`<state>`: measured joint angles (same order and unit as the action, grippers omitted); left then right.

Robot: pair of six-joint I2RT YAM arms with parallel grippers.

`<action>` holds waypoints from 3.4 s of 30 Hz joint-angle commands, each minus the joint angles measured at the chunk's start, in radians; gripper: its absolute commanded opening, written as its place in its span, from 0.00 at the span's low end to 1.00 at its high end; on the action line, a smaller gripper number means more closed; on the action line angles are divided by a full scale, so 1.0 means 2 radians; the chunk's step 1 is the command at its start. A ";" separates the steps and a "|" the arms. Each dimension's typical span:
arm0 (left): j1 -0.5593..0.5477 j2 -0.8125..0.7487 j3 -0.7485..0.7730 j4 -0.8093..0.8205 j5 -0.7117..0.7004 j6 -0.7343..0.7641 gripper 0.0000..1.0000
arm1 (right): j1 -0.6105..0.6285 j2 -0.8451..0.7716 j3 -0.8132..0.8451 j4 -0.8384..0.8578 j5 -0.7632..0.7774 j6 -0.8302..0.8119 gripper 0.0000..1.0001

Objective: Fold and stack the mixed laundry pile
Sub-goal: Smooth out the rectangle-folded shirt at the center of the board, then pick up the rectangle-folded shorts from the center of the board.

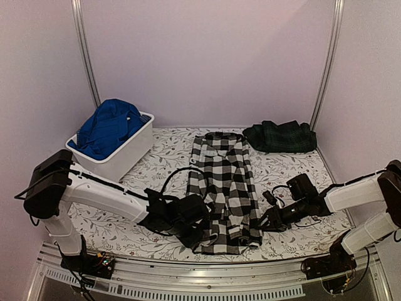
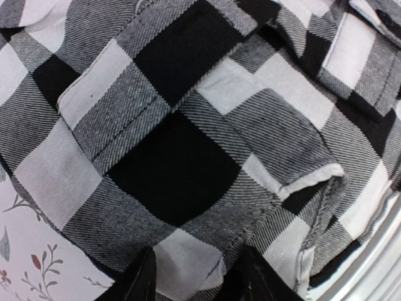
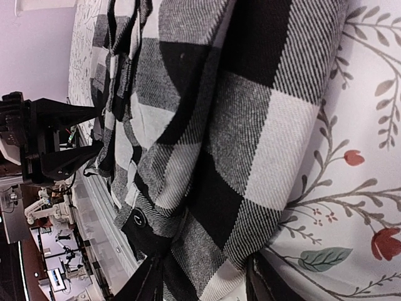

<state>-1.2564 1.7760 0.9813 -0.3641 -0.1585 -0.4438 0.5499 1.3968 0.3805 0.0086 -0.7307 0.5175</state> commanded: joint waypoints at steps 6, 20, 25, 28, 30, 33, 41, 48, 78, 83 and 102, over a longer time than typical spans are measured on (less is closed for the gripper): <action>-0.029 0.023 0.033 -0.008 -0.013 0.051 0.53 | 0.004 0.020 0.004 0.010 0.001 -0.002 0.44; -0.029 0.014 0.051 -0.008 -0.049 0.077 0.25 | 0.004 0.028 0.005 0.008 -0.001 -0.007 0.44; -0.030 0.007 0.053 0.002 -0.041 0.085 0.02 | 0.004 0.031 0.004 0.011 -0.004 -0.007 0.43; -0.031 0.000 0.054 0.015 -0.028 0.094 0.00 | 0.004 0.032 0.003 0.014 -0.006 -0.005 0.43; -0.032 -0.008 0.053 0.034 -0.011 0.103 0.00 | 0.004 0.032 0.003 0.015 -0.008 -0.004 0.43; -0.033 -0.011 0.056 0.055 0.007 0.115 0.00 | 0.004 0.032 0.003 0.018 -0.011 -0.004 0.43; -0.024 0.034 0.068 0.085 0.022 0.124 0.00 | 0.004 0.031 0.001 0.031 -0.021 0.004 0.42; -0.009 0.056 0.051 0.129 0.054 0.118 0.00 | 0.004 0.039 0.001 0.041 -0.033 0.005 0.41; 0.070 -0.154 -0.221 0.272 0.168 -0.216 0.54 | -0.009 0.016 -0.029 0.028 -0.046 0.011 0.47; 0.072 -0.123 -0.228 0.331 0.194 -0.230 0.53 | -0.001 0.052 -0.031 0.066 -0.057 0.029 0.41; 0.079 -0.142 -0.175 0.295 0.210 -0.154 0.00 | 0.052 -0.029 0.027 0.017 -0.019 0.044 0.00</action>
<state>-1.1213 1.5120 0.5728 0.2672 0.2760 -0.8215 0.6479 1.3903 0.3645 0.1017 -0.8371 0.6262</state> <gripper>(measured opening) 0.010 0.010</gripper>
